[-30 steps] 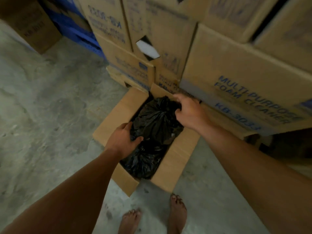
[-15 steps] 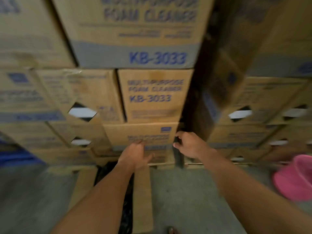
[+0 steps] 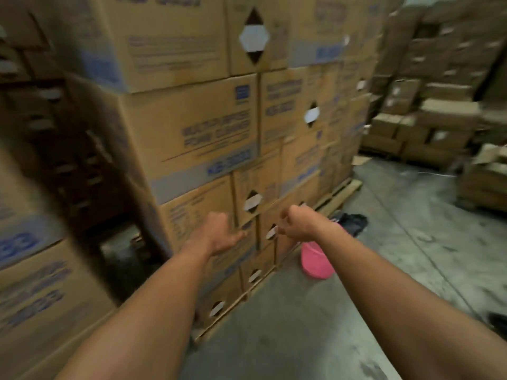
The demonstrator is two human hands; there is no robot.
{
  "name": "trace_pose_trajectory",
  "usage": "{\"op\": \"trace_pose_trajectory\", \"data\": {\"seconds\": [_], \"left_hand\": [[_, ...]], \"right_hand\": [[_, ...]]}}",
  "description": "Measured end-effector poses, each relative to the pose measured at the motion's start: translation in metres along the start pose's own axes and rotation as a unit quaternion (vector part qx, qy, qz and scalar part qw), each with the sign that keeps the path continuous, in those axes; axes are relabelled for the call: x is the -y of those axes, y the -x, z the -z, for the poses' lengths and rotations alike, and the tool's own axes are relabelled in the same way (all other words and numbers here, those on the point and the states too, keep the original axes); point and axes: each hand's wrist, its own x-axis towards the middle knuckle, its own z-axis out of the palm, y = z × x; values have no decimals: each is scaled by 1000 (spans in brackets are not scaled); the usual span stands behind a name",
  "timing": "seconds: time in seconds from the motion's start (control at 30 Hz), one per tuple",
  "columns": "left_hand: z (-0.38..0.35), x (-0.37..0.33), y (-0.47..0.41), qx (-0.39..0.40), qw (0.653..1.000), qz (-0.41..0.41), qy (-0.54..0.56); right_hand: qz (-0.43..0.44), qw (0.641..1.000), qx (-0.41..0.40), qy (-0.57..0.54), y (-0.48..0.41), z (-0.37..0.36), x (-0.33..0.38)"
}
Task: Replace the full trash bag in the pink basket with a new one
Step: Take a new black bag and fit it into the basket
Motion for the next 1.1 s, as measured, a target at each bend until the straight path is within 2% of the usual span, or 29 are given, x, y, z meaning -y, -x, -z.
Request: {"op": "trace_pose_trajectory", "data": {"seconds": [0.33,0.63,0.8,0.97,1.1], "left_hand": [[-48,-212,-182,16,994,-104,-24],[-106,-330,-315,49,983,-174,-42],[-148,-397,-419,69,973,-217,-27],[-182,-468,-515,119,963,-238,-35],[-213,-522,-583,124,962,-241,-29]], "right_hand": [[-93,994,-51,4,-62,105,-222],[-151,987,-55,-23,-124,140,-367],[-188,980,-58,-18,-176,173,-455],[-216,975,-49,-30,-223,211,-537],[-223,973,-42,-36,-263,234,-609]]}}
